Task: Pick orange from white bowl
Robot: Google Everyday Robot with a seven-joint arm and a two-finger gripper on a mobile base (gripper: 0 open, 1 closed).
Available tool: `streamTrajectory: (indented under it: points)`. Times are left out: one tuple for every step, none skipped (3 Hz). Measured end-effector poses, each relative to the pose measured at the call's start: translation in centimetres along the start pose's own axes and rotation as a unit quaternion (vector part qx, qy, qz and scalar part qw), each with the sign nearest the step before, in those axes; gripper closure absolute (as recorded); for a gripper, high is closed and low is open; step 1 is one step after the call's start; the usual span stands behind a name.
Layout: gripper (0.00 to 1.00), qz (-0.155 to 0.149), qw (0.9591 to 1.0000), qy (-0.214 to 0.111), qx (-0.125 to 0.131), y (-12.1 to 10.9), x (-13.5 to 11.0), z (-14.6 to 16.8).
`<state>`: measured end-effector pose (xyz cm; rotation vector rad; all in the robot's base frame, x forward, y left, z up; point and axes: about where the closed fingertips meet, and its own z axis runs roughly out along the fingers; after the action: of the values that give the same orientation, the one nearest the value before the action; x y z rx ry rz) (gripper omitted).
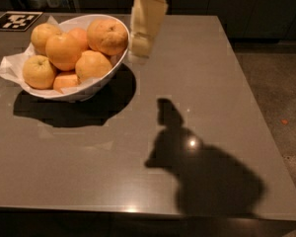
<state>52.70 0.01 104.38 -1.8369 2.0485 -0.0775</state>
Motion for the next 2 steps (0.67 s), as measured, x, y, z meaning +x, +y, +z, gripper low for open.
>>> streamTrajectory:
  points:
    - [0.00, -0.020, 0.9994, -0.019, 0.018, -0.20, -6.30, -0.29]
    - [0.00, -0.022, 0.9989, -0.031, 0.028, -0.53, -6.96, -0.54]
